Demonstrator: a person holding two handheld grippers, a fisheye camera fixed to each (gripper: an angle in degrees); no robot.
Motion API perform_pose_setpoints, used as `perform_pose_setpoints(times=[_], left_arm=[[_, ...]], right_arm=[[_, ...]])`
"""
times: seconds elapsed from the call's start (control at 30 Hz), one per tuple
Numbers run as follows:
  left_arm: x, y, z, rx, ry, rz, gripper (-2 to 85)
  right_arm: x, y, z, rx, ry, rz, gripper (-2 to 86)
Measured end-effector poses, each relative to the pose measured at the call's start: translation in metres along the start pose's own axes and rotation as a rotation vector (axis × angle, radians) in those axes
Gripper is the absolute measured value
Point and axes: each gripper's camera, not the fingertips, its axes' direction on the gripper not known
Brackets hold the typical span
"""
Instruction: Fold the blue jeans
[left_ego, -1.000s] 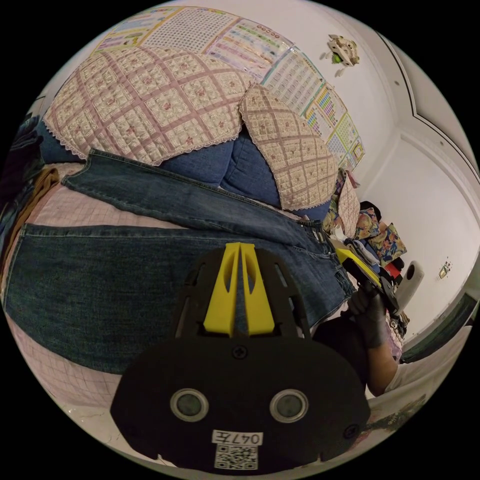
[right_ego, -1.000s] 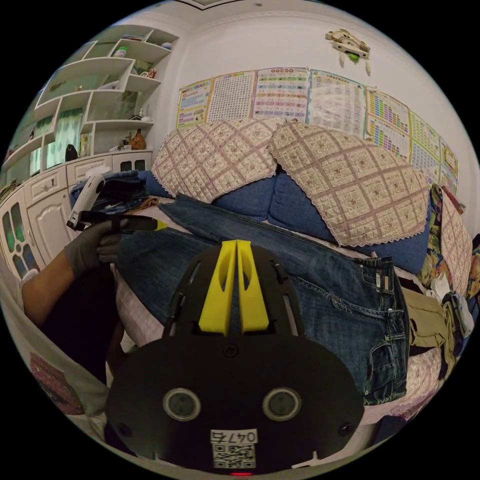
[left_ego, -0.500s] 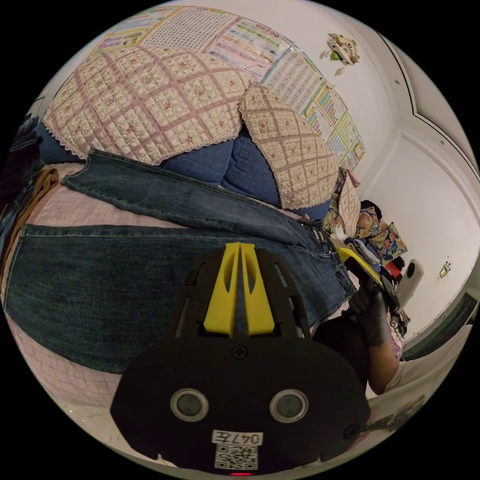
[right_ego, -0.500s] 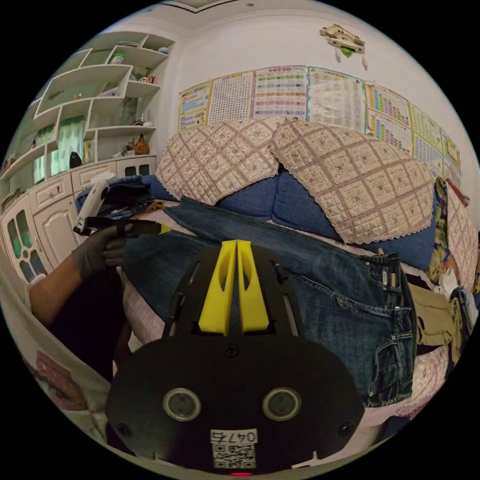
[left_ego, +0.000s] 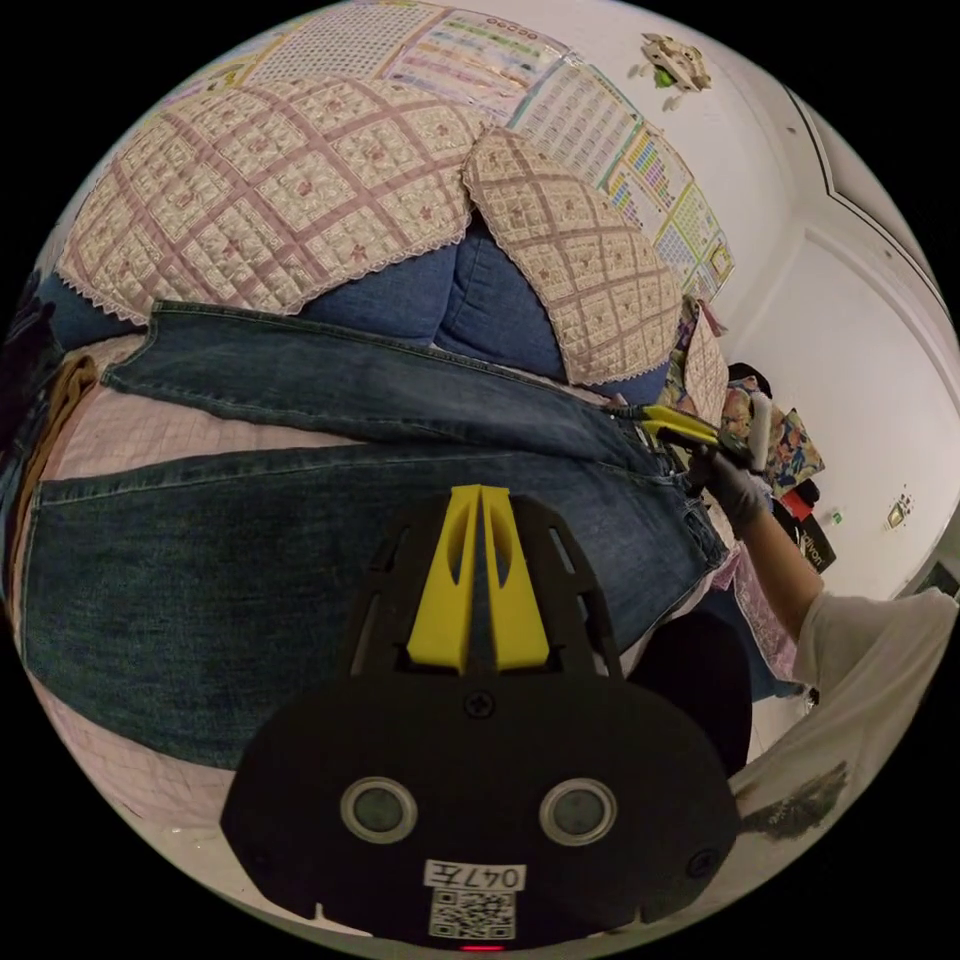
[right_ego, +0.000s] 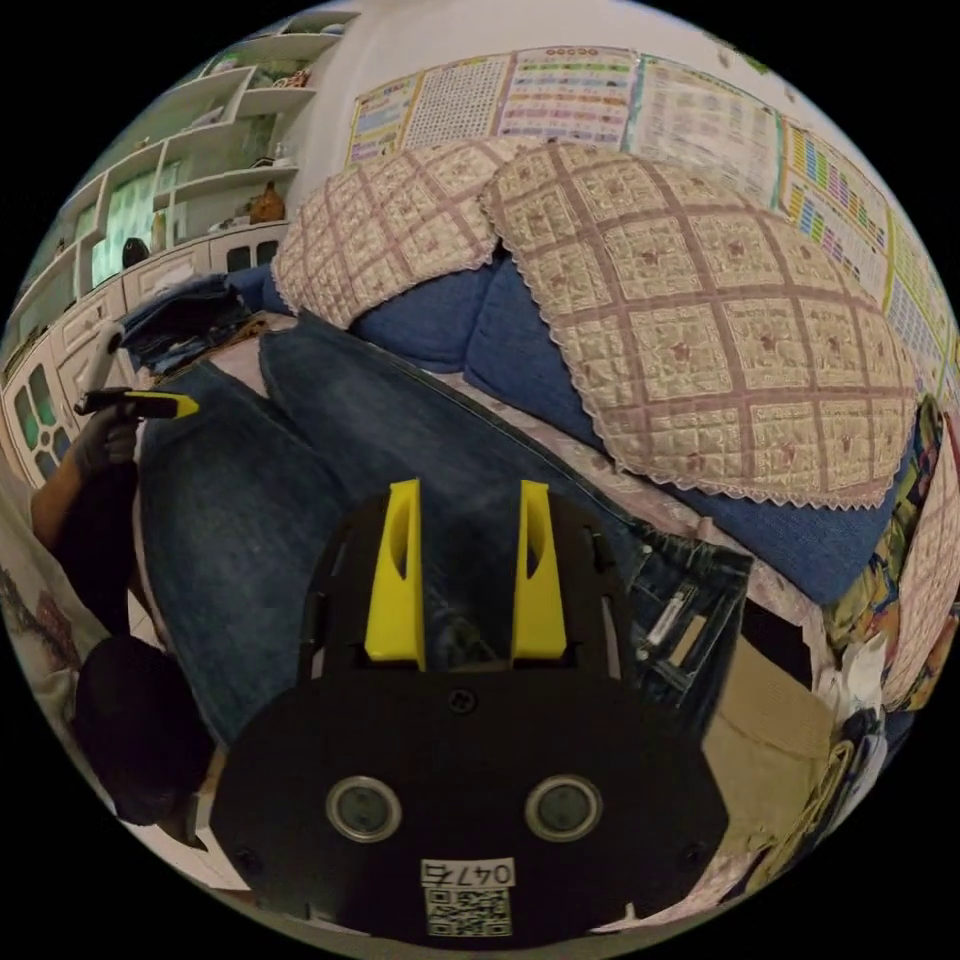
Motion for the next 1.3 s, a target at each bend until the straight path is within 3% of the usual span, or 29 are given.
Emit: perform_pose_setpoints(times=[0.3,0.47,0.63,0.8,1.03,1.23,1.3], left_arm=[[0.031,0.063,0.044,-0.038,-0.009,0.022,-1.0],[0.037,0.104,0.065,-0.070,-0.003,0.027,-1.0],[0.038,0.152,0.073,-0.058,-0.014,0.037,-1.0],[0.032,0.213,0.082,-0.064,-0.013,0.054,-1.0],[-0.005,0.297,0.069,-0.015,-0.063,0.009,-0.9],[-0.106,0.373,0.013,0.127,-0.119,-0.200,1.2],[-0.183,0.394,-0.009,0.179,-0.107,-0.295,5.5]], right_arm=[[0.133,-0.028,0.104,-0.315,0.113,-0.014,8.2],[0.175,-0.053,0.154,-0.526,0.084,-0.178,9.0],[0.218,-0.052,0.188,-0.662,-0.006,-0.099,7.3],[0.242,-0.044,0.194,-0.679,-0.058,-0.023,4.1],[0.184,-0.037,0.092,-0.515,0.003,-0.243,-0.2],[0.090,0.018,-0.056,-0.221,0.053,-0.366,-0.3],[0.067,0.040,-0.084,-0.188,0.080,-0.375,-0.3]])
